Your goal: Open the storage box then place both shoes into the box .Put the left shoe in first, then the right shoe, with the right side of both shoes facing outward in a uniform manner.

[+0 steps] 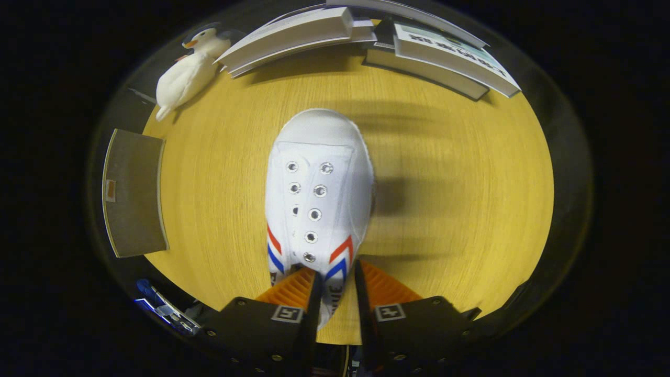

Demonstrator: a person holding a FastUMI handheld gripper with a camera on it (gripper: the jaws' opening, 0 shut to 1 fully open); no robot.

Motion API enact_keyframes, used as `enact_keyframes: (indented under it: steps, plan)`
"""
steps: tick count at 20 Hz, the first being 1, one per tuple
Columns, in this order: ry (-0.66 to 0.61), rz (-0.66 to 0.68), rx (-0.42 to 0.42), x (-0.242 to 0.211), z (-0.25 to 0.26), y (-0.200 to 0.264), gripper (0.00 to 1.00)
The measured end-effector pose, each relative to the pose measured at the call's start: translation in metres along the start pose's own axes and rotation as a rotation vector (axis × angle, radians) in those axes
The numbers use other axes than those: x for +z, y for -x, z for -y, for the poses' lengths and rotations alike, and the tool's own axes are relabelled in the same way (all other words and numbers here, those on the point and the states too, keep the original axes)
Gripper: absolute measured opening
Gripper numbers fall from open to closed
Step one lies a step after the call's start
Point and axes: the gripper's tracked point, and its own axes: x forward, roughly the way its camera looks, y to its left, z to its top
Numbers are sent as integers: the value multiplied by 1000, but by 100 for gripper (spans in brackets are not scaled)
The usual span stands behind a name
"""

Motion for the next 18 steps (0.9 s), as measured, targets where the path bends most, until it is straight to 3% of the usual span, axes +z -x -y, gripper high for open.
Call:
enact_keyframes:
  steps: [4, 9, 16, 18]
  plan:
    - [-19, 9, -1, -2, 5, 1, 4]
    - [-98, 8, 84, -8, -7, 24, 3]
    - [-48, 25, 233, -15, -62, 79, 3]
    - [-8, 53, 243, -10, -79, 100, 3]
